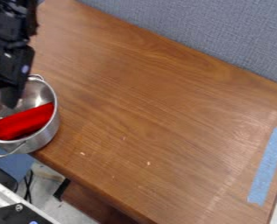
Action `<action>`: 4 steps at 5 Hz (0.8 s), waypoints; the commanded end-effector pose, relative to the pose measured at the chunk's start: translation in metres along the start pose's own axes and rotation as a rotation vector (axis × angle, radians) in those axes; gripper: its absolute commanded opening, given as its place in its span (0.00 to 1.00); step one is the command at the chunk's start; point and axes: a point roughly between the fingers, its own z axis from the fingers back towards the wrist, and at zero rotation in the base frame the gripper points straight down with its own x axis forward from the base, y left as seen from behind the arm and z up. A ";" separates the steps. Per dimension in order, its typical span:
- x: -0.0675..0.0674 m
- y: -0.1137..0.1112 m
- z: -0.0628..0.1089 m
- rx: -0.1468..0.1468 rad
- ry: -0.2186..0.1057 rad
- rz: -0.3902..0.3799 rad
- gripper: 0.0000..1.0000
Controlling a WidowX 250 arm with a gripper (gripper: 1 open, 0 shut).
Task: Move the red object from the metal pot to the table
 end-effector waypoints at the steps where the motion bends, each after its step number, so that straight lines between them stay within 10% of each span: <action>1: -0.003 0.015 0.015 0.003 -0.131 0.104 1.00; 2: -0.005 0.028 0.022 0.000 -0.225 0.266 0.00; 4: -0.025 0.031 -0.001 0.028 -0.171 0.292 0.00</action>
